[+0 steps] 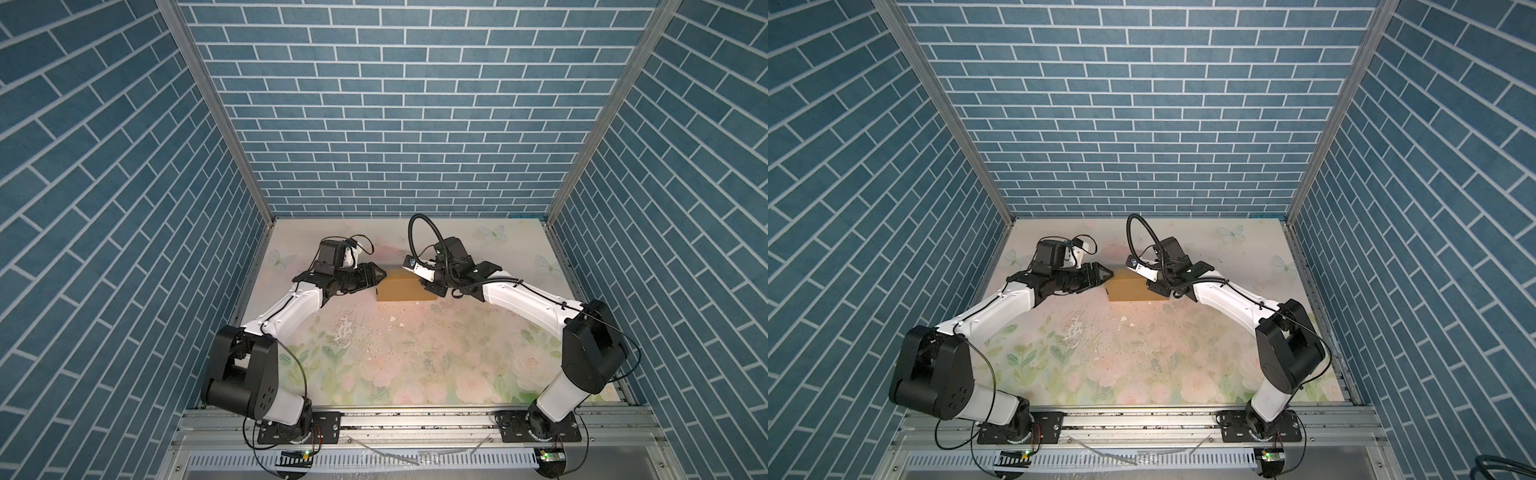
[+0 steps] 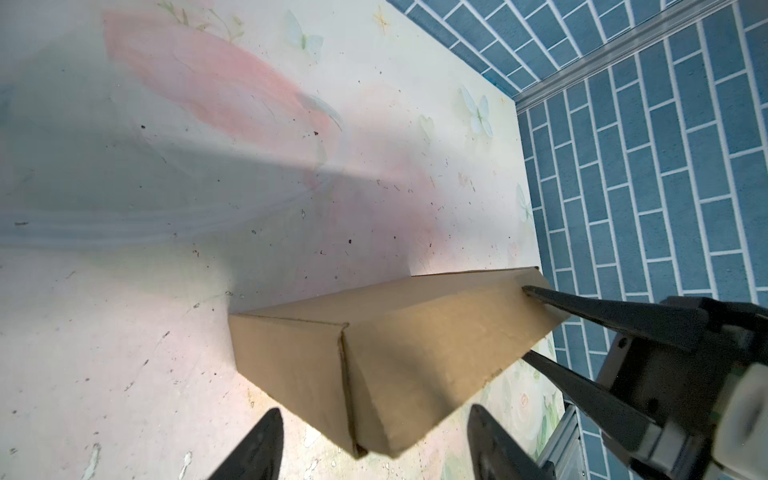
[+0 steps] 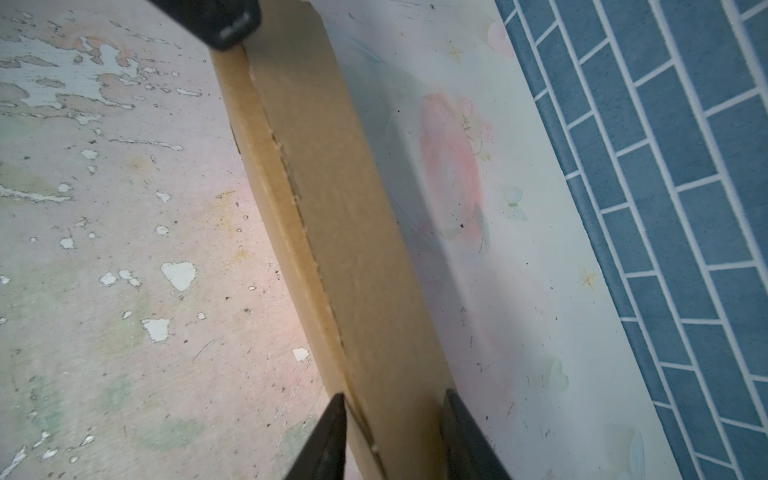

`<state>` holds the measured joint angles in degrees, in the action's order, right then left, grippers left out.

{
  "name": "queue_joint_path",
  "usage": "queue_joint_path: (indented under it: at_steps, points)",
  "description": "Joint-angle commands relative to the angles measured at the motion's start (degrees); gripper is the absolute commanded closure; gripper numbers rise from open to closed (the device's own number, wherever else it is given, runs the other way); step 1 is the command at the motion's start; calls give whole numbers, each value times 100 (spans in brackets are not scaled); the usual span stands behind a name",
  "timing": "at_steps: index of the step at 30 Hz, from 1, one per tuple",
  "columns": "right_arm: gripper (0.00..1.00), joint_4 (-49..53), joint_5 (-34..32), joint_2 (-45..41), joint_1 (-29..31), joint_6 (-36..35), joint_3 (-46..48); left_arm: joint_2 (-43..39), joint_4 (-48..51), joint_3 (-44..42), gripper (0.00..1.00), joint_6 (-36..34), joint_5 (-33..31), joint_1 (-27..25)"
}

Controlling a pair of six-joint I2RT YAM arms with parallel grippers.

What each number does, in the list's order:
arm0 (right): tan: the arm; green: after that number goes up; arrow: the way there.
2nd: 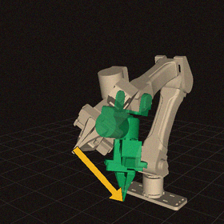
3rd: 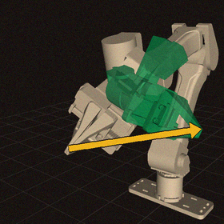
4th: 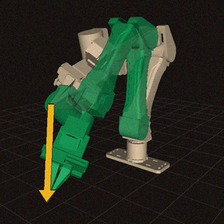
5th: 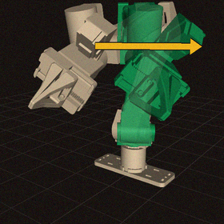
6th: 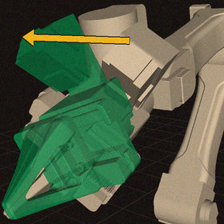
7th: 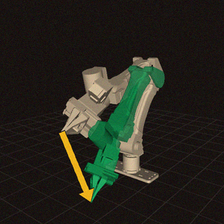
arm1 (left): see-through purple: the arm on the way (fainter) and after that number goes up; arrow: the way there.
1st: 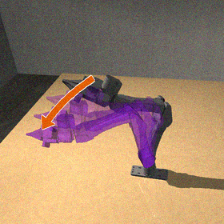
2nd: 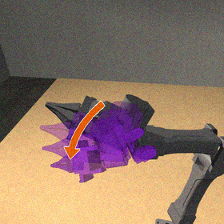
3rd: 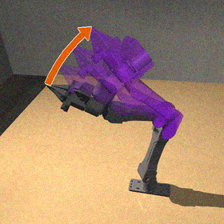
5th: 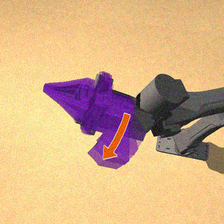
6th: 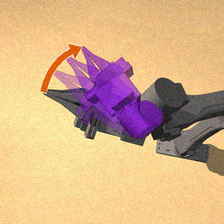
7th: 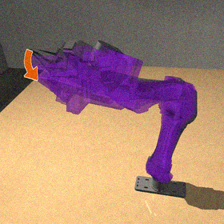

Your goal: Fold the paper box

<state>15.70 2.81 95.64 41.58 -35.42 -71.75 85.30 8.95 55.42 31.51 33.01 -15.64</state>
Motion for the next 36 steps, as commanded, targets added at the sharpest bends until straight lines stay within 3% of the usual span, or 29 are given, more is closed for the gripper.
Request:
queue_joint_path:
  at_steps: [1, 14, 27, 36]
  points:
    - [62, 363, 98, 199, 33, -30, -58, 157, -223, -164, 30, -17, 3, 26]
    - [62, 442, 117, 237, 26, 23, -129, 592, -846, -552, 31, 193, -113, 26]
    - [62, 513, 81, 123, 20, 30, -85, -305, -611, -347, 29, 215, 172, 65]
    - [62, 528, 91, 91, 17, 51, -59, 414, -1155, 19, 30, 342, 104, 105]
